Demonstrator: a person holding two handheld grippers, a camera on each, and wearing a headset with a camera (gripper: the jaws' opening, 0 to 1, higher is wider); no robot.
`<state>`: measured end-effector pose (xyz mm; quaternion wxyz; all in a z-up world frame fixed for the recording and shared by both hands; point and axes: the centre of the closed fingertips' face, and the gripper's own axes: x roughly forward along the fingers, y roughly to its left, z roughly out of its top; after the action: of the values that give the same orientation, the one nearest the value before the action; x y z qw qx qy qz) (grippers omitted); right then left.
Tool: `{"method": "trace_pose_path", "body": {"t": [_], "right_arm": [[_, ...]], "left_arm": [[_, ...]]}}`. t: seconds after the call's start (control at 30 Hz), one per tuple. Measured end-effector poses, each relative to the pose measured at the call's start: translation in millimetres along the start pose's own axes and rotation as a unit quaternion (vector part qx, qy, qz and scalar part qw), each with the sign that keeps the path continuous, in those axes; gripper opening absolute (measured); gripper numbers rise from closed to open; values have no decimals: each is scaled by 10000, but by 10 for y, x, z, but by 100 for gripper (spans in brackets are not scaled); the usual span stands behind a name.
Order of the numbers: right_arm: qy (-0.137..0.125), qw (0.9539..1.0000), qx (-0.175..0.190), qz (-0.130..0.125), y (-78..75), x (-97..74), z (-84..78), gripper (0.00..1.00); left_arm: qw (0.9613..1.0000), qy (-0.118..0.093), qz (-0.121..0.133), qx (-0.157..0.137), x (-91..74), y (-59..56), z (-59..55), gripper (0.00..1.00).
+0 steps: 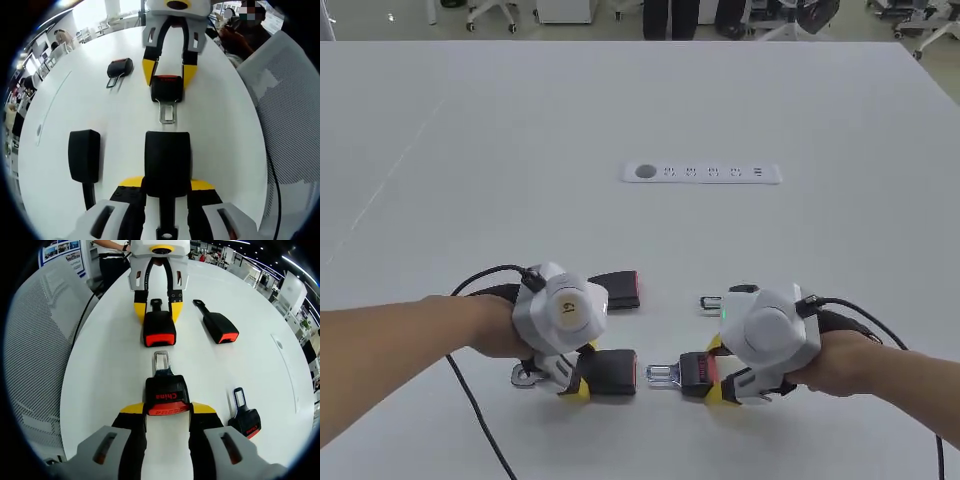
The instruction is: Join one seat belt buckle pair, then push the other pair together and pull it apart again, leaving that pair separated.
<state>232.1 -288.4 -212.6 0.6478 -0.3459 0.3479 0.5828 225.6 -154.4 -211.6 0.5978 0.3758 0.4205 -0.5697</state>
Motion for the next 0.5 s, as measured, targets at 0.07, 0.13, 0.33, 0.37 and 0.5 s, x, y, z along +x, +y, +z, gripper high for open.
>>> {"method": "trace_pose_path", "body": {"t": [0.07, 0.13, 0.33, 0.37, 0.5], "right_arm": [[8, 10000, 26, -3, 11, -23, -26, 30], [25, 10000, 33, -11, 0, -38, -57, 30], [74, 10000, 51, -10, 1, -98, -157, 30], [81, 9999, 63, -16, -22, -104, -177, 30], [87, 9999, 69, -27, -5, -135, -208, 30]], "left_arm": [[10000, 0, 4, 3, 0, 1, -1, 32], [10000, -5, 10, 5, 2, 4, -6, 32], [10000, -62, 28, 2, 2, 4, -3, 32], [10000, -63, 28, 13, 1, 2, -3, 32], [10000, -59, 28, 20, -6, -10, 4, 32]]}}
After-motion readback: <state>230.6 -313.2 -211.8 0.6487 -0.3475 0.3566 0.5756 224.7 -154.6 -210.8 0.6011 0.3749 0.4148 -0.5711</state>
